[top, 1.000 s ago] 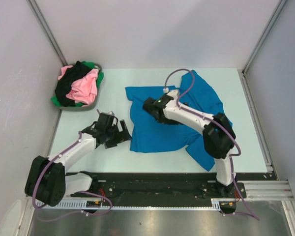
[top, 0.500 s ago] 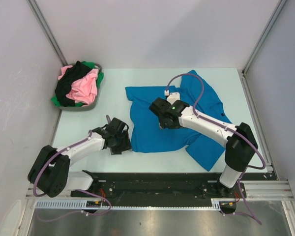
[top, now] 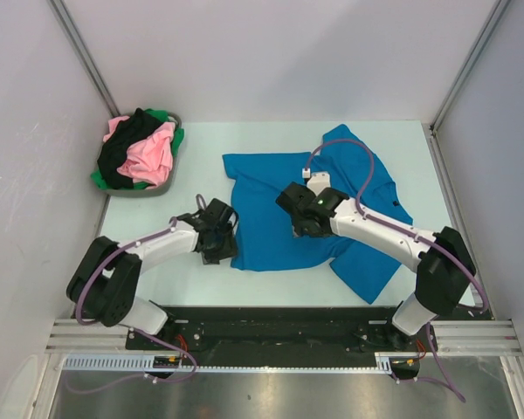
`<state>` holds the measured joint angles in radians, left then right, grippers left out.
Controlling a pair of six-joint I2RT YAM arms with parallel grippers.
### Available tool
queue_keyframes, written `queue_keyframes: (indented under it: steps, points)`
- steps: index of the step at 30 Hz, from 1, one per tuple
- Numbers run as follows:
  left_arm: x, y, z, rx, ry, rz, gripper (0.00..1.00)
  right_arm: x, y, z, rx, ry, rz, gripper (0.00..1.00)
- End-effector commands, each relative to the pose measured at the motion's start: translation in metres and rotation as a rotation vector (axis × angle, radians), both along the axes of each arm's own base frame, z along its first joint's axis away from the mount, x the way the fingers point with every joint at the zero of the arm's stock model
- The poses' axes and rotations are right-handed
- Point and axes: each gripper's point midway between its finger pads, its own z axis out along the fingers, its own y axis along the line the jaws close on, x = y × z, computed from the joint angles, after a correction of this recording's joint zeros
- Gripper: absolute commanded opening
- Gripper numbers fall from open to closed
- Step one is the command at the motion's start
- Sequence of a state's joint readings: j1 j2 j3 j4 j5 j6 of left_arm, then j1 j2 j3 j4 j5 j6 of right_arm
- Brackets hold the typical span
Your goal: Fold and stack the t-shirts
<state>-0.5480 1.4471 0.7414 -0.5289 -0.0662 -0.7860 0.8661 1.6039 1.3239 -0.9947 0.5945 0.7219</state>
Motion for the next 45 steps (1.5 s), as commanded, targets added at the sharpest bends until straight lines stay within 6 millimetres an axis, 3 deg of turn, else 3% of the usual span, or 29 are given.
queue_keyframes:
  steps: [1,5,8,9,11,12,13,21,28,43,45]
  points:
    - [-0.007,-0.004,-0.020,0.061,0.054,-0.019,0.56,0.001,-0.004,0.008,0.020,-0.038,0.001,1.00]
    - [-0.017,-0.007,-0.033,0.110,0.099,-0.046,0.43,0.000,-0.007,0.007,0.023,-0.041,-0.007,1.00]
    - [-0.020,-0.006,-0.036,0.118,0.110,-0.050,0.28,-0.003,-0.010,0.003,0.036,-0.036,-0.012,1.00]
    - [-0.021,-0.004,-0.037,0.123,0.113,-0.049,0.18,-0.003,-0.011,0.001,0.038,-0.035,-0.012,1.00]
    - [-0.025,0.001,-0.037,0.134,0.117,-0.038,0.11,-0.004,-0.015,-0.001,0.037,-0.033,-0.020,1.00]
    - [-0.026,0.002,-0.034,0.134,0.113,-0.034,0.02,-0.004,-0.016,-0.002,0.040,-0.032,-0.021,1.00]
    - [-0.026,0.005,-0.033,0.137,0.112,-0.018,0.00,-0.005,-0.017,-0.004,0.040,-0.026,-0.021,1.00]
    - [-0.040,0.043,-0.028,0.051,0.113,0.173,0.00,-0.001,-0.016,0.000,0.085,-0.034,-0.021,1.00]
    - [-0.034,0.084,-0.008,0.055,0.051,0.300,0.00,0.004,-0.012,0.003,0.128,-0.031,-0.011,1.00]
    - [-0.018,0.124,0.000,-0.015,0.016,0.470,0.00,0.016,-0.035,0.004,0.138,-0.013,-0.057,1.00]
    - [-0.018,0.124,0.000,-0.020,0.023,0.464,0.04,0.020,-0.039,0.004,0.148,-0.009,-0.071,1.00]
